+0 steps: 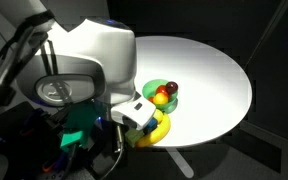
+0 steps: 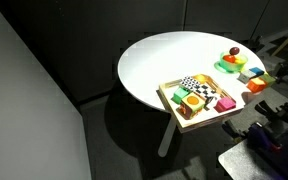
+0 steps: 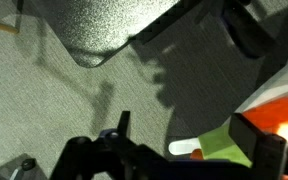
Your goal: Slide the orange block a little to the right, slide the gray block a little to the right, slide the lime green block a little forward, flip the orange block to the left on the table, pick up the orange block and put it in the tray
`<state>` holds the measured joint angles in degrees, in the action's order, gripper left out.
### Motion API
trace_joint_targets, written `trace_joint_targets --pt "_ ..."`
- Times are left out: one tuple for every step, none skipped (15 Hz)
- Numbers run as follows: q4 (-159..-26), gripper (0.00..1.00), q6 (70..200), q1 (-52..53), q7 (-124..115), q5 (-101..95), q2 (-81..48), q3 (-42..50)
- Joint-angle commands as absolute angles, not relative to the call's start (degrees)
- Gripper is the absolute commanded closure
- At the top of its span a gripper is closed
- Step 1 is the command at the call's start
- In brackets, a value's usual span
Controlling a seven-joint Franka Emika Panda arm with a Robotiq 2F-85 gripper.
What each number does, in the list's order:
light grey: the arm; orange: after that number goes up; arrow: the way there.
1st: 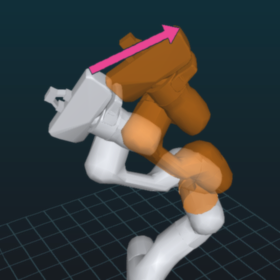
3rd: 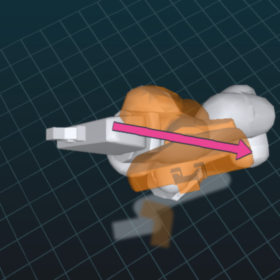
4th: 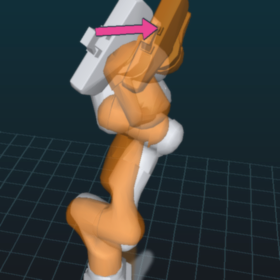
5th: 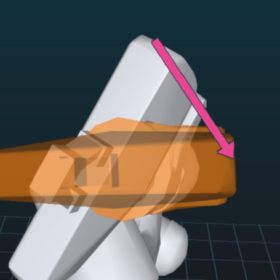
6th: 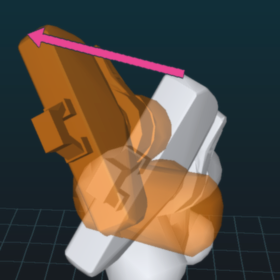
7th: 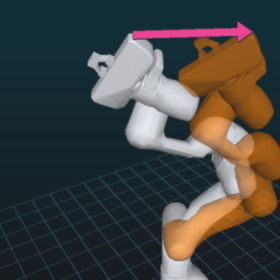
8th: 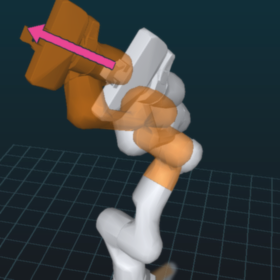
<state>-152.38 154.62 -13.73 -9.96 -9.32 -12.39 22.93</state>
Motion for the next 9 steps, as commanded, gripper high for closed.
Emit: trace_joint_targets --pt "-151.5 0.0 155.7 -14.0 -9.4 -9.0 -13.3 22.4" --pt "-151.4 0.0 155.9 -14.0 -9.2 -9.1 -13.5 22.3" --pt "-151.3 0.0 156.0 -14.1 -8.9 -9.0 -13.6 22.2" --pt "-151.0 0.0 156.1 -14.1 -8.7 -8.9 -13.9 22.0" --pt "-150.8 0.0 156.6 -14.2 -8.4 -8.8 -14.2 21.9" --pt "-150.5 0.0 156.7 -14.2 -8.3 -8.8 -14.6 21.8" --pt "-150.2 0.0 156.9 -14.1 -8.4 -8.6 -15.0 21.7" --pt "-149.9 0.0 157.0 -14.1 -8.3 -8.6 -15.4 21.7" --pt "-149.5 0.0 157.0 -14.1 -8.4 -8.5 -15.9 21.6"
